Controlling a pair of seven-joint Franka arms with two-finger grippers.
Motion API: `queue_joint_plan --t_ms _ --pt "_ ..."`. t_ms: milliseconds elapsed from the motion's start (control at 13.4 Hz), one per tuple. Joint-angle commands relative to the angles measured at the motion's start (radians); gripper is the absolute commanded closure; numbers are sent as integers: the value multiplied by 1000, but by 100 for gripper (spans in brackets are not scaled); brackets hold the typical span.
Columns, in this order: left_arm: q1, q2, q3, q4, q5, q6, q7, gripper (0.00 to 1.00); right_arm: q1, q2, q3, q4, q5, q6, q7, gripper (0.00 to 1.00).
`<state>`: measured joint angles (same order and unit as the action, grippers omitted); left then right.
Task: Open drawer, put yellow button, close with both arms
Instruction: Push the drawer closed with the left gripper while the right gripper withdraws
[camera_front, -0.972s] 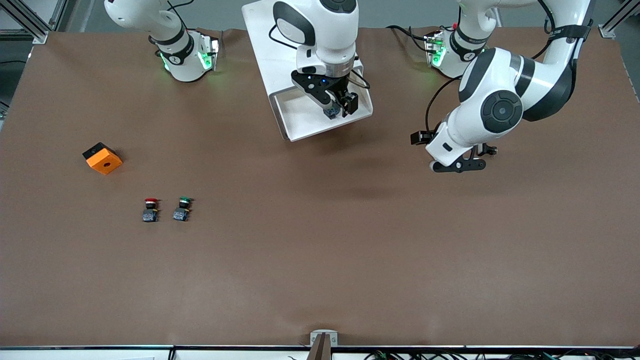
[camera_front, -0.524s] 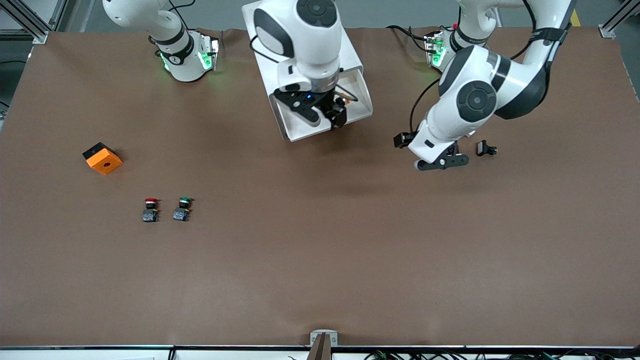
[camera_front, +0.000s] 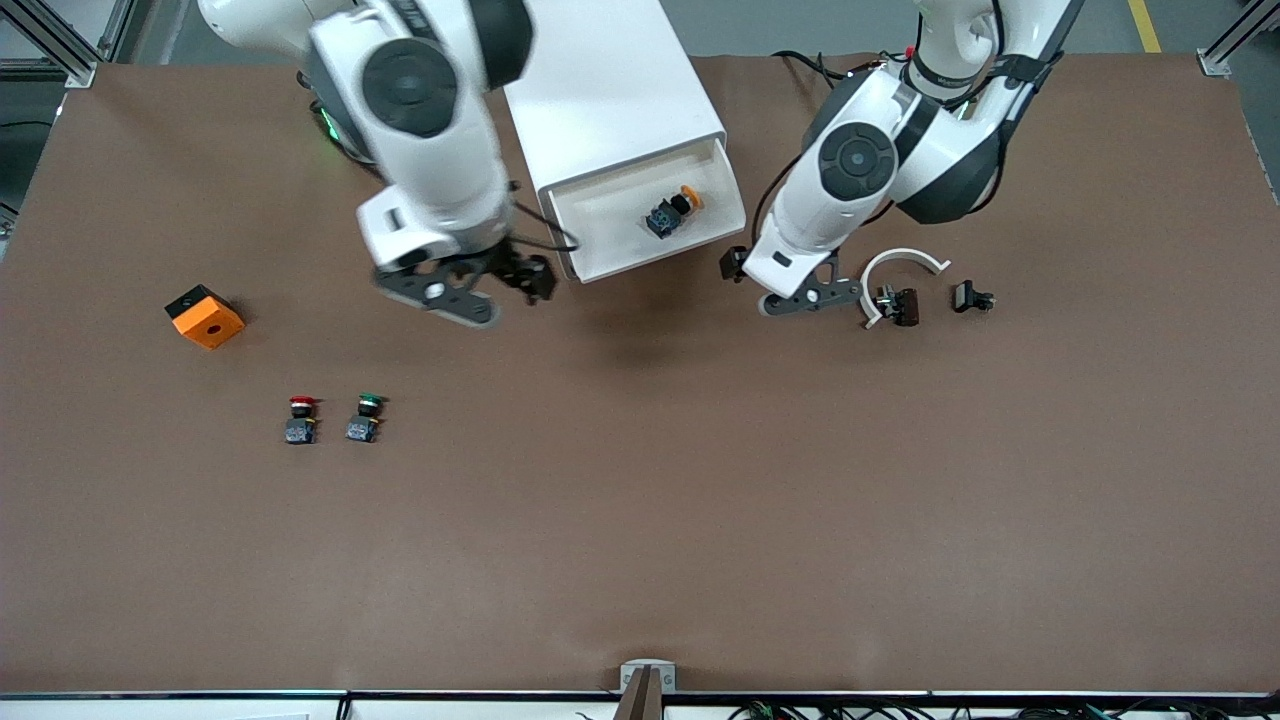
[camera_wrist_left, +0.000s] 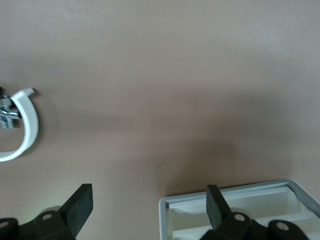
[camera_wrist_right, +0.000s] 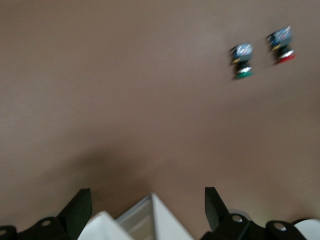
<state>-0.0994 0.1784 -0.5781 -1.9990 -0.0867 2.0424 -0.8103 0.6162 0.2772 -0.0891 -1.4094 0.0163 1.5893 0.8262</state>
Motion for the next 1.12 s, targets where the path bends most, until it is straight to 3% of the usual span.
queue_joint_plan --t_ms 0,524,1047 --pt "-41 21 -5 2 -13 39 -56 0 -111 -52 20 -10 2 -63 -190 0" --pt "-166 29 -8 -12 -13 19 -214 0 -418 -56 20 43 4 -179 -672 0" --pt "-175 32 -97 -43 -88 -27 -234 0 -644 -56 20 72 5 -267 -943 0"
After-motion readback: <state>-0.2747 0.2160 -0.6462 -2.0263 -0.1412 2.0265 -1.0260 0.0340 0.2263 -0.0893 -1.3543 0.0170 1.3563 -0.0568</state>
